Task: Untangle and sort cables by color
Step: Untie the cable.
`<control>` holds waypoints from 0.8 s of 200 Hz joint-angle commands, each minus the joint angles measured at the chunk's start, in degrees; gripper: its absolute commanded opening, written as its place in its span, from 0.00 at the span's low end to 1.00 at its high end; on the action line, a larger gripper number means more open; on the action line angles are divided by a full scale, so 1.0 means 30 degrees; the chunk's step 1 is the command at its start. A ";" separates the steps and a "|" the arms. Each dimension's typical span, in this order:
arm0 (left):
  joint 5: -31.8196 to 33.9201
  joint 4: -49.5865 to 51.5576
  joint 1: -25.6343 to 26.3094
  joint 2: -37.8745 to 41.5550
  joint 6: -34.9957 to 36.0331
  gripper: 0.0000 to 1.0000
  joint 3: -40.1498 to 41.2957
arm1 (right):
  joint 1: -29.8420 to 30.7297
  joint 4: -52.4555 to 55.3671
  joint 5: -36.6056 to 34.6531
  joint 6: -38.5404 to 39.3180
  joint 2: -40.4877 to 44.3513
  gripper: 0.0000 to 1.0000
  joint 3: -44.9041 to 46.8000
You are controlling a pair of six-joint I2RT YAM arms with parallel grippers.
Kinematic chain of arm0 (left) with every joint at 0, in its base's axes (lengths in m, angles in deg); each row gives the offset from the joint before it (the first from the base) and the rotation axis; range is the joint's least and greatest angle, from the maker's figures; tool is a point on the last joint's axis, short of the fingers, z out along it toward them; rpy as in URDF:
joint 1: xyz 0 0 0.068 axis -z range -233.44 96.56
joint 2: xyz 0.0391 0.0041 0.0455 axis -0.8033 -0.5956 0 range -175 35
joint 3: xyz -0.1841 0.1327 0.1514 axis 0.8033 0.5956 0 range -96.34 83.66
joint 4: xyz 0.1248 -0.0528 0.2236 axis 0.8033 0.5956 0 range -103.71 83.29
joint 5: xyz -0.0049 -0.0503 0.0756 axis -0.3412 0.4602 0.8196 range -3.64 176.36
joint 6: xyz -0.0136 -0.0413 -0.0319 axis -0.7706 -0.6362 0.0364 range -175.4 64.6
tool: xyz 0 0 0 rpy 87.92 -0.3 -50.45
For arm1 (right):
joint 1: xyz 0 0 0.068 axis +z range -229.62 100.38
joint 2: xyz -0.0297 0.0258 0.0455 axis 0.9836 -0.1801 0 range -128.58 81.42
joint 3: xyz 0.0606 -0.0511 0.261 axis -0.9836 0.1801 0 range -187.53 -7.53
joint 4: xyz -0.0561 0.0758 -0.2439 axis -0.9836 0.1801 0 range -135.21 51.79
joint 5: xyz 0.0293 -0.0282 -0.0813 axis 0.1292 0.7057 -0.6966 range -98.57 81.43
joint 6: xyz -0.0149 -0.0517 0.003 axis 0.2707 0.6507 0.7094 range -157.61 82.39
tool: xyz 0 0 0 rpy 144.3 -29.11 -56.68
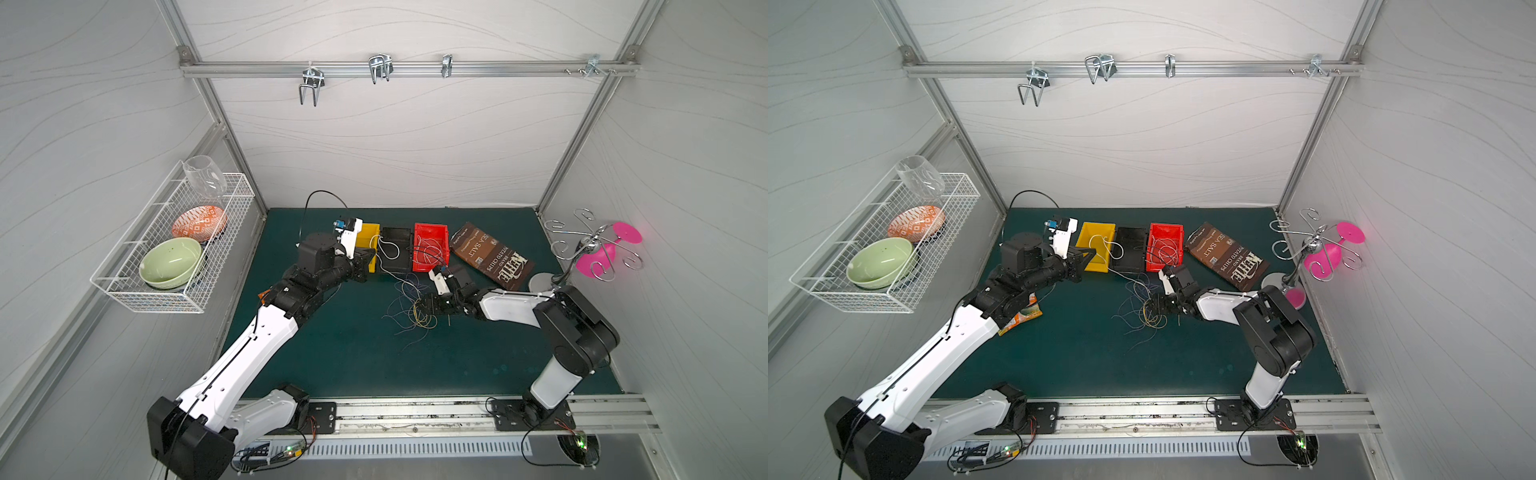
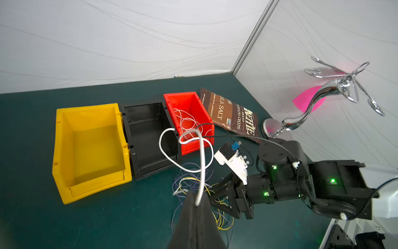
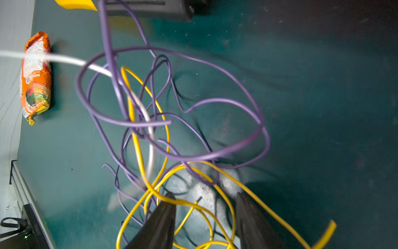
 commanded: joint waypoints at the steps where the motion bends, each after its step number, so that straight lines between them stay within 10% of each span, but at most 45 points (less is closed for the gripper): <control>1: 0.0849 0.0495 -0.0213 0.0775 0.0613 0.00 -0.1740 | 0.0153 0.1246 -0.0627 0.0239 -0.0513 0.49 0.0061; 84: 0.2832 0.3257 -0.1447 0.2483 0.2399 0.00 -0.5097 | 0.0140 0.1453 -0.0705 0.0591 0.0063 0.49 -0.0053; 160: -0.0974 0.3247 -0.1447 0.2914 0.1775 0.00 -0.2913 | -0.0621 0.1725 -0.0592 0.4127 0.6585 0.69 0.0071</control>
